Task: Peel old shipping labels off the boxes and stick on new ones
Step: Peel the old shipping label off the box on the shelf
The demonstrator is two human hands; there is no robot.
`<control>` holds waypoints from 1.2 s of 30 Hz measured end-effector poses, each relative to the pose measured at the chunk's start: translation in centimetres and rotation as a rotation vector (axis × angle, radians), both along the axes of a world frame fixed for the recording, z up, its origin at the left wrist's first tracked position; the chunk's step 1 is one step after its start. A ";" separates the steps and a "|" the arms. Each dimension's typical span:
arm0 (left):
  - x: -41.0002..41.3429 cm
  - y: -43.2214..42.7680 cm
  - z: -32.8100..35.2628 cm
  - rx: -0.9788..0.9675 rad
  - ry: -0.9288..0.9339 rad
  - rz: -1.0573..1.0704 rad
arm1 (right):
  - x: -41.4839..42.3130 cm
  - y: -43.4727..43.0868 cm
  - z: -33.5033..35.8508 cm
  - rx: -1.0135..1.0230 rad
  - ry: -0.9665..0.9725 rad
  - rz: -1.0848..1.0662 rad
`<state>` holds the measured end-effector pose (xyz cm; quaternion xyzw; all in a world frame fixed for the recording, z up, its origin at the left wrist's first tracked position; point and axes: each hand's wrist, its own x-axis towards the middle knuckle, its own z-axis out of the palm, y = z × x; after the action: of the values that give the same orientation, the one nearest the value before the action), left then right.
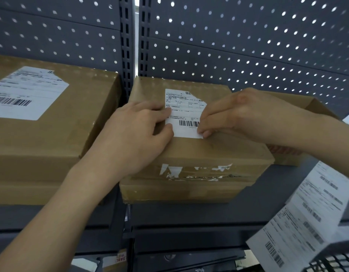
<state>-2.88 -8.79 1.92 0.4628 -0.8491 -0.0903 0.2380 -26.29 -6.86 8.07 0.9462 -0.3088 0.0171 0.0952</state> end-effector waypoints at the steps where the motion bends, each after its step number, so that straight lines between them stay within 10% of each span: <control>1: 0.0 0.0 0.0 0.000 0.002 0.002 | 0.1 -0.1 0.0 -0.025 0.024 0.025; 36: 0.0 0.2 0.2 -0.011 -0.006 0.014 | 0.2 0.1 -0.5 -0.218 0.159 0.076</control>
<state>-2.89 -8.57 2.13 0.4676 -0.8470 -0.0828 0.2388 -26.07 -6.80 7.54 0.9396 -0.2605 -0.0211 0.2210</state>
